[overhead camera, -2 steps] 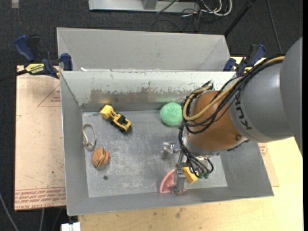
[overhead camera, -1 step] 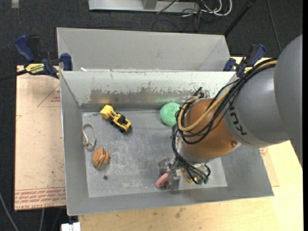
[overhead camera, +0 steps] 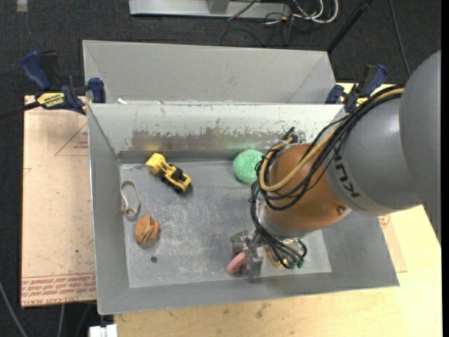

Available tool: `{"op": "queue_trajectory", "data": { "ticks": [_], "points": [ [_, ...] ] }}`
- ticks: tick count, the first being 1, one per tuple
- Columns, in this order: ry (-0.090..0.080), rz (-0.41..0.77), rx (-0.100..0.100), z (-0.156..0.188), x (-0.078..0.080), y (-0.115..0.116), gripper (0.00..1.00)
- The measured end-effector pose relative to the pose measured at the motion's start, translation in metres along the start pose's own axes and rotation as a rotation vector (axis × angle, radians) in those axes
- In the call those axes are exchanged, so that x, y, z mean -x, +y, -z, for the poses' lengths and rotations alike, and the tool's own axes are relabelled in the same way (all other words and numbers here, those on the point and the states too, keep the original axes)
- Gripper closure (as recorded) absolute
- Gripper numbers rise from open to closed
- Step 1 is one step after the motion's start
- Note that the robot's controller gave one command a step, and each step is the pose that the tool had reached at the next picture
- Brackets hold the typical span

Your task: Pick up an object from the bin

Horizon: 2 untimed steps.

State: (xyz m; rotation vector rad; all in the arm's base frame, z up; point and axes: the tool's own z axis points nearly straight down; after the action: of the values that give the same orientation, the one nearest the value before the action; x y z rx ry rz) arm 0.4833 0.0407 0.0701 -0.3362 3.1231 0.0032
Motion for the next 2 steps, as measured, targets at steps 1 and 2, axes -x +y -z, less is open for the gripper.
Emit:
{"op": "queue_trajectory", "data": {
  "ticks": [1, 2],
  "points": [
    [-0.002, 0.01, -0.001, 0.11, 0.0108, 0.006, 1.0],
    [-0.002, 0.01, -0.001, 0.11, 0.0108, 0.0059, 1.0]
  ]
}}
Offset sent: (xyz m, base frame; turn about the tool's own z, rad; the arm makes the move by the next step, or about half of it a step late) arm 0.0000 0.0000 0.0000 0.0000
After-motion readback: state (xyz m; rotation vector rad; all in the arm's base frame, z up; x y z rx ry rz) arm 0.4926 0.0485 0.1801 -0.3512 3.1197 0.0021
